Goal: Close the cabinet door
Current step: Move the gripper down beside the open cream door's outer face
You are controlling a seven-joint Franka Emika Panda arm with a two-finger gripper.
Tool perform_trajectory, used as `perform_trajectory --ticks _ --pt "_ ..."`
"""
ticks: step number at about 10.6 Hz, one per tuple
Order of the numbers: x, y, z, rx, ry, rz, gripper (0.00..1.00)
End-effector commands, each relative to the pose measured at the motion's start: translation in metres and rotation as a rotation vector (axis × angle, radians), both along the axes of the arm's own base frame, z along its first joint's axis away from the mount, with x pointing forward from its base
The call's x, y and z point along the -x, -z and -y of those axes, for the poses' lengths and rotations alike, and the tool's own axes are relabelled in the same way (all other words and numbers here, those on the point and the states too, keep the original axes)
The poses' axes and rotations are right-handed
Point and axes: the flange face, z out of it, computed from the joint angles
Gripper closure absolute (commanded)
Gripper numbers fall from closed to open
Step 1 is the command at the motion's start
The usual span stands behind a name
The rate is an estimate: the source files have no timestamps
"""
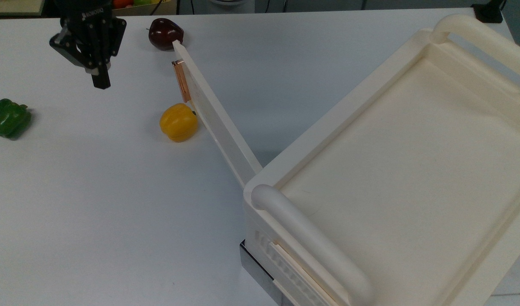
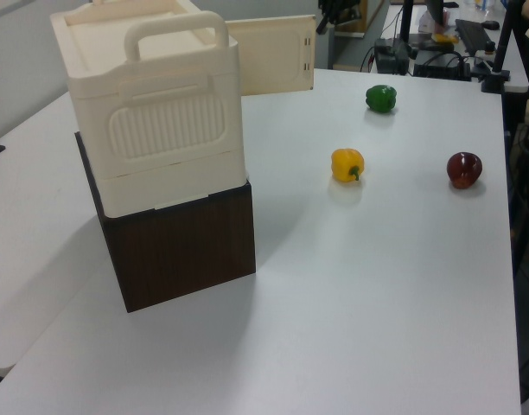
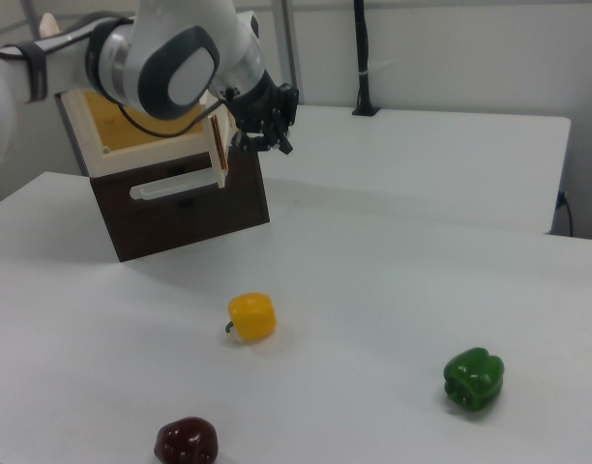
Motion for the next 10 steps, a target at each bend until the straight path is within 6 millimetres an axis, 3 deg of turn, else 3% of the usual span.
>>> perform_trajectory --ticks 1,4,7,10 --pt "-0.025 0.023 -0.033 0.024 -0.083 0.061 1.0" --pt "-0.03 0.015 -0.055 0.023 -0.114 0.086 1.0" --pt "-0.031 0.018 -0.094 -0.011 -0.156 0.083 1.0" --pt "-0.024 0.006 -0.126 -0.05 -0.167 0.087 1.0"
